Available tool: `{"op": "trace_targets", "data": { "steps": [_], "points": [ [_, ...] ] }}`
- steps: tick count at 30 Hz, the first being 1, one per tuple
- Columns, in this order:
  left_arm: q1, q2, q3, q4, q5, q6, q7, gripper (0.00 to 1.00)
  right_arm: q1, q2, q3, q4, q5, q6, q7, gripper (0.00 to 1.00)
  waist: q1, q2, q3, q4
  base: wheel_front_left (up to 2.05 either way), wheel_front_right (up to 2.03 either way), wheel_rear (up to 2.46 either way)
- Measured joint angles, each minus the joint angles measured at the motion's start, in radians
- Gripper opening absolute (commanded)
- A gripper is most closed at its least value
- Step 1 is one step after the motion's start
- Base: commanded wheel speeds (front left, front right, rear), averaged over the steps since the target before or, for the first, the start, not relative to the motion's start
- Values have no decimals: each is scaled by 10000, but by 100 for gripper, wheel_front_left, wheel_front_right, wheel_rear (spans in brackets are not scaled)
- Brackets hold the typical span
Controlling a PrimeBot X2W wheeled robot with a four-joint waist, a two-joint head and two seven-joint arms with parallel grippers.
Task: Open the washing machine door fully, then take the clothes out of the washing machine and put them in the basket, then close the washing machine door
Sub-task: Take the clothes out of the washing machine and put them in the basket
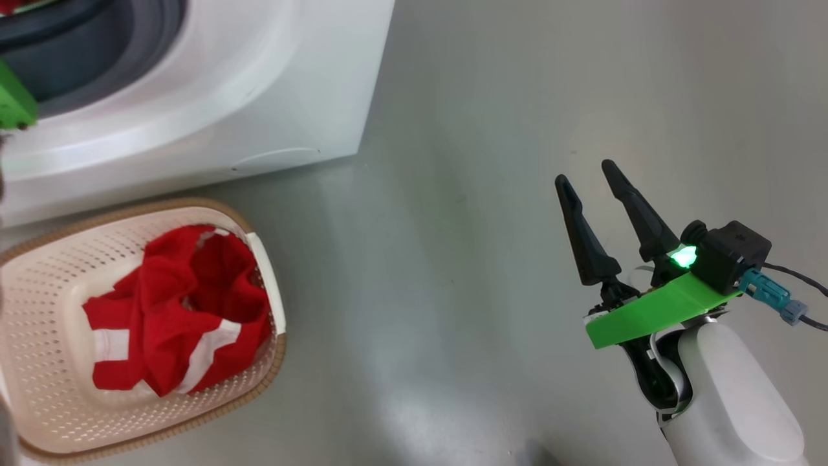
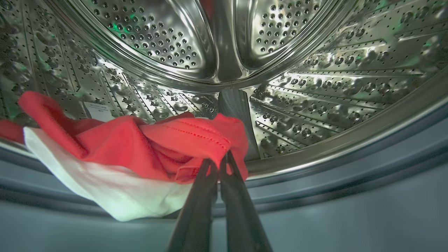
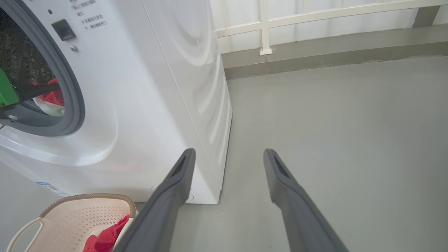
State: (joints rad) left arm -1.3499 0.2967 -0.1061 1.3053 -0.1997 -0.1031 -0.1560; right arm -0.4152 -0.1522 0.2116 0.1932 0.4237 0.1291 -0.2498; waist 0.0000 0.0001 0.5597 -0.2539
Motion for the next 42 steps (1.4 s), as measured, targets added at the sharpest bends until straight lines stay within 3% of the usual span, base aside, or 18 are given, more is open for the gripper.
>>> {"op": "trace_targets", "data": {
  "steps": [11,19,42],
  "points": [
    [1445,-821,215,-616,-930,-236,-934,0,566,-140,-263,125,-12,0,0,100,0,0,-1050,440,0,0,0],
    [3510,-1381,316,-3785,-1891,-245,-966,0,1219,-370,-573,169,-12,0,0,100,0,0,-1983,960,0,0,0],
    [9884,-1636,468,-11386,-2406,-125,-955,0,2475,-681,-1254,67,-84,0,0,100,0,0,-3522,2322,0,0,0]
  ]
}}
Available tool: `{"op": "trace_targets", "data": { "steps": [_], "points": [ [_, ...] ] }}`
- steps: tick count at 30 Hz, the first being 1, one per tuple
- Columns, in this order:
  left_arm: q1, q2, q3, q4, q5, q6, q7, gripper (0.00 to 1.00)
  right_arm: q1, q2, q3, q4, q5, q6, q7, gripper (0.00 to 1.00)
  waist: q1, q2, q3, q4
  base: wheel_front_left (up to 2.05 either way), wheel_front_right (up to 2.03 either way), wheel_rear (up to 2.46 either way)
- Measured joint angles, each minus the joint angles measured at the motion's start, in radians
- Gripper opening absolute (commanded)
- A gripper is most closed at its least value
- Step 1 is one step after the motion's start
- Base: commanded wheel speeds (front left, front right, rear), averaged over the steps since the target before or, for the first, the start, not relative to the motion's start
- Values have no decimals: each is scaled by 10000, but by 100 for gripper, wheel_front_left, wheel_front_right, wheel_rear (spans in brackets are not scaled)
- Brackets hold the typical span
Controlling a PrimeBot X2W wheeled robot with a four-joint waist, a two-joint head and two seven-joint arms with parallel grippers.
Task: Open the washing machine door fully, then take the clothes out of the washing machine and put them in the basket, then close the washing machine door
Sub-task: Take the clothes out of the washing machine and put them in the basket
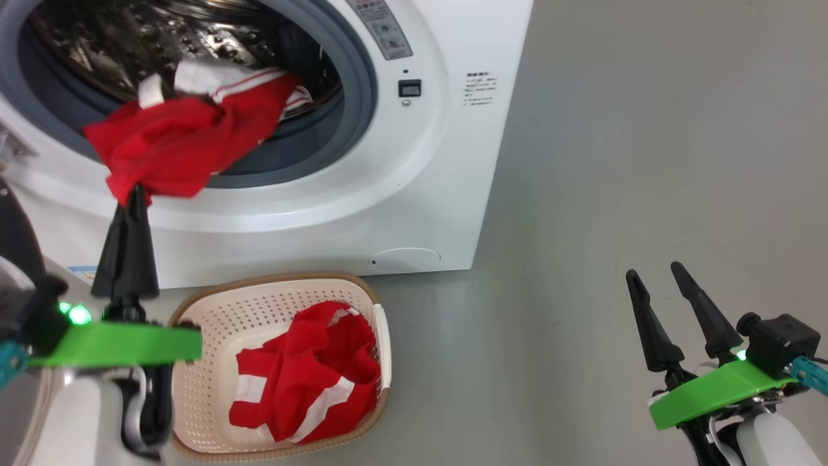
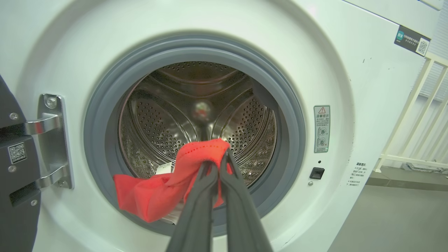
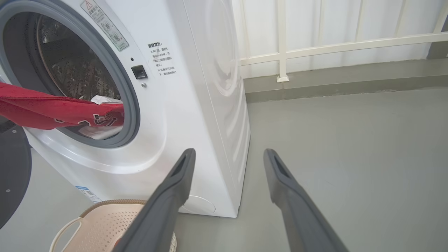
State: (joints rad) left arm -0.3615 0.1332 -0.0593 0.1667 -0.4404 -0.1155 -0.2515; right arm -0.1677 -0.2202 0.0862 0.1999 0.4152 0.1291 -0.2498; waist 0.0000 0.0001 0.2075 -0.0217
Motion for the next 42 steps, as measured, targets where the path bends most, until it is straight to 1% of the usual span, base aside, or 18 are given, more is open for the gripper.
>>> {"op": "trace_targets", "data": {
  "steps": [1,2,8,14,19,23,27,32,36,37,39,41,42],
  "points": [
    [268,-10,4,-357,0,90,48,0,53,0,-8,2,0,0,0,100,0,0,-17,42,0,0,0],
    [268,-10,4,-357,0,90,48,0,53,0,-8,2,0,0,0,100,0,0,-17,42,0,0,0],
    [1595,-38,94,-2754,-8,627,433,0,65,-10,-38,-29,0,0,0,100,0,0,-49,279,0,0,0],
    [2317,-31,100,-5035,82,989,721,0,60,-71,-77,-67,0,0,0,100,0,-1,33,464,0,0,0],
    [2565,65,61,-6427,447,1266,869,0,52,-94,-82,-67,0,0,0,100,0,0,88,560,0,0,0],
    [2576,58,-38,-6999,598,1356,991,0,48,-94,-79,-71,0,0,0,100,0,0,112,566,0,0,0],
    [2786,10,-29,-6748,443,1461,1018,0,19,-92,-59,-82,0,0,0,100,0,0,185,535,0,0,0],
    [2808,-161,-236,-5413,174,1436,938,0,3,-90,-73,-113,0,0,0,100,0,0,330,449,0,0,0],
    [2786,-282,-616,-3653,81,1099,729,0,-27,-77,-82,-121,0,0,0,100,0,0,447,377,0,0,0],
    [2747,-282,-723,-3101,107,1095,731,0,-35,-59,-77,-119,0,0,0,100,0,0,467,352,0,0,0],
    [2639,-286,-982,-1979,278,922,635,0,-87,-29,-52,-115,0,0,0,100,0,0,495,296,0,0,0],
    [2425,-412,-1139,-759,242,878,604,0,-207,8,12,-109,0,0,0,100,0,0,533,230,0,0,0],
    [2285,-466,-1185,-155,219,769,497,0,-238,23,33,-107,0,0,0,100,0,0,551,190,0,0,0]
  ]
}}
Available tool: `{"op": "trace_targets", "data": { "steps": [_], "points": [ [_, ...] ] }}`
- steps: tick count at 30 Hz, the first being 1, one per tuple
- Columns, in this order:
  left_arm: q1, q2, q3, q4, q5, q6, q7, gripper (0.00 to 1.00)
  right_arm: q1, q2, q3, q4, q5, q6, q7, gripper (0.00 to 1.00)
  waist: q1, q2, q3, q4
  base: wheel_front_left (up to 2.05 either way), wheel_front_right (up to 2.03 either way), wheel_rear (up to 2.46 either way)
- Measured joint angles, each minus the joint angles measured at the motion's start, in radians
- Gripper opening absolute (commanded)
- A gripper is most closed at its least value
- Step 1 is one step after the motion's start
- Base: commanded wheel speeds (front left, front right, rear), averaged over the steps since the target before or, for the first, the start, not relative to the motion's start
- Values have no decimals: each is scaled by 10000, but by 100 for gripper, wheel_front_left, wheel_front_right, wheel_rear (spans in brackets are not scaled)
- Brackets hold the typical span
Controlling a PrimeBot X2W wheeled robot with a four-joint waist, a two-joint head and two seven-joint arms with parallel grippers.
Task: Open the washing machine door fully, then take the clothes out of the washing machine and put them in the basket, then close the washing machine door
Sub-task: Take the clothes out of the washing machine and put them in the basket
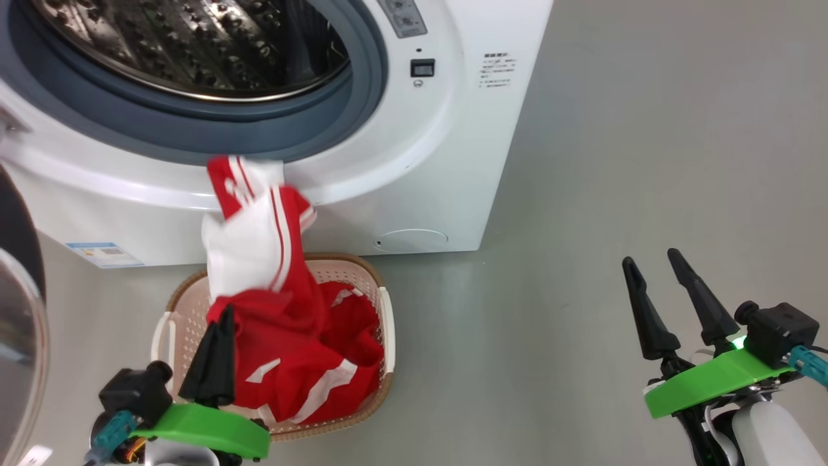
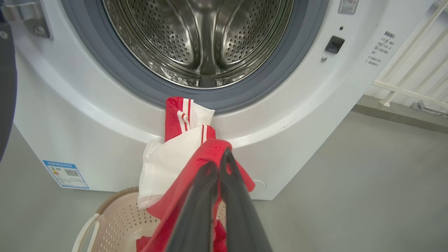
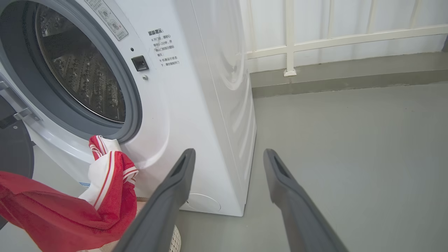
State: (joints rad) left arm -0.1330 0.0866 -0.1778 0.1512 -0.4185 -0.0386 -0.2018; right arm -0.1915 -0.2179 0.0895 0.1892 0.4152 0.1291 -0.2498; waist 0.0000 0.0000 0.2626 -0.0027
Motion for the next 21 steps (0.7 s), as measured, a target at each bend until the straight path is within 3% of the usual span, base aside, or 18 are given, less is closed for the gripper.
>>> {"op": "trace_targets", "data": {
  "steps": [11,21],
  "points": [
    [-2436,42,-372,5474,512,-644,-460,0,-172,90,199,8,4,0,0,100,0,0,379,-420,0,0,0],
    [-4307,35,-326,8057,924,-817,-476,0,-498,236,326,-13,6,0,0,100,0,0,1082,-801,0,0,0]
  ]
}}
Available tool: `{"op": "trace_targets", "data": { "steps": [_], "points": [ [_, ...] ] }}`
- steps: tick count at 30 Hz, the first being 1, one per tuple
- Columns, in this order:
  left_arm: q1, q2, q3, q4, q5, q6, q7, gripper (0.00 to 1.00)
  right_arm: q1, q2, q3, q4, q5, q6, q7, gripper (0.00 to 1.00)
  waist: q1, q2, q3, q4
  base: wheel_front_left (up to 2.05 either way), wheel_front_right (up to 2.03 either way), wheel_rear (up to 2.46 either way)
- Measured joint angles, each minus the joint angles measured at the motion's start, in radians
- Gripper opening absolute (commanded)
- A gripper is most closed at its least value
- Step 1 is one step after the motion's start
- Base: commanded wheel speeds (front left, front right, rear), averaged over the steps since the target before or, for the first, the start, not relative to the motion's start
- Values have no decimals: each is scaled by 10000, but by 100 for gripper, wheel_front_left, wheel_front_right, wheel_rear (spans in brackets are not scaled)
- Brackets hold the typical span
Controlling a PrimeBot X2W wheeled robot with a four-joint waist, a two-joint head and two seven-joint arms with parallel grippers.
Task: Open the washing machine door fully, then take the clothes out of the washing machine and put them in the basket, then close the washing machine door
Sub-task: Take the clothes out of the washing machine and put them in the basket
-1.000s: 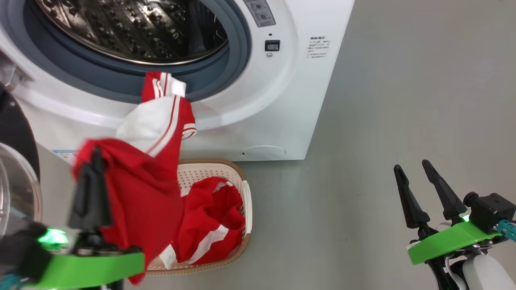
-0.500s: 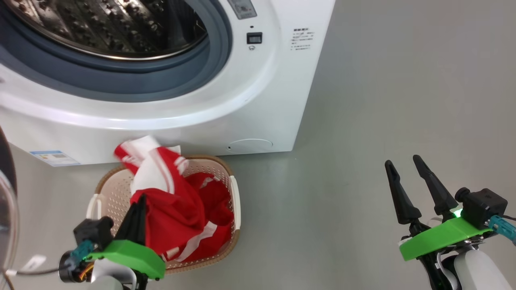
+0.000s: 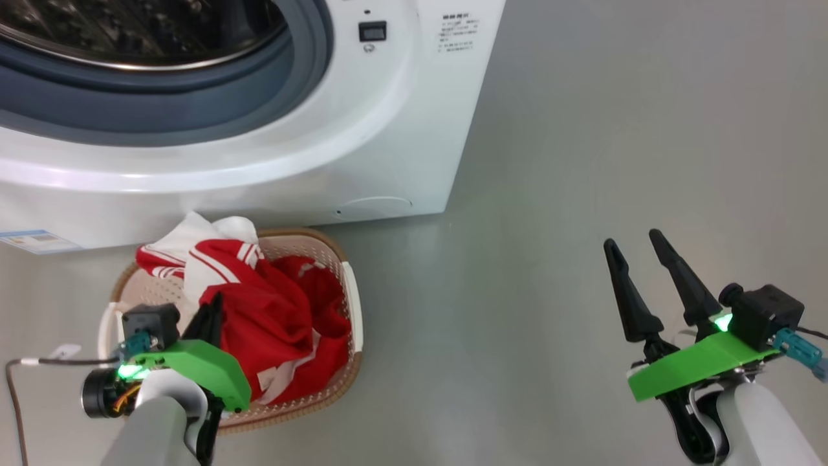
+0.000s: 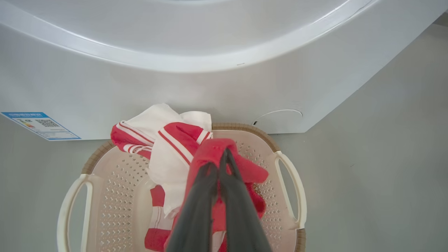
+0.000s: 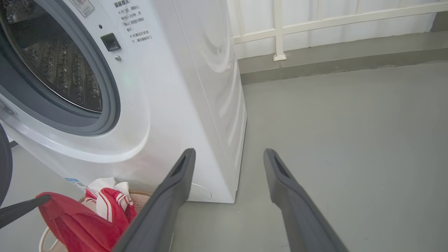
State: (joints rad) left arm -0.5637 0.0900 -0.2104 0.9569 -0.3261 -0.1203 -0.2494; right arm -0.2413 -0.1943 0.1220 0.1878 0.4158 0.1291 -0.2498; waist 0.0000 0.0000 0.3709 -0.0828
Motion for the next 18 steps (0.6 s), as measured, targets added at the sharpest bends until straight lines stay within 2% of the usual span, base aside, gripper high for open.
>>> {"op": "trace_targets", "data": {
  "steps": [11,18],
  "points": [
    [-1575,138,-211,2640,257,-73,0,0,-639,107,38,-128,10,0,0,100,0,0,1043,-480,0,0,0],
    [-2388,389,-198,3193,205,-73,213,0,-1054,213,23,-307,8,0,0,100,0,0,1853,-752,0,0,0]
  ]
}}
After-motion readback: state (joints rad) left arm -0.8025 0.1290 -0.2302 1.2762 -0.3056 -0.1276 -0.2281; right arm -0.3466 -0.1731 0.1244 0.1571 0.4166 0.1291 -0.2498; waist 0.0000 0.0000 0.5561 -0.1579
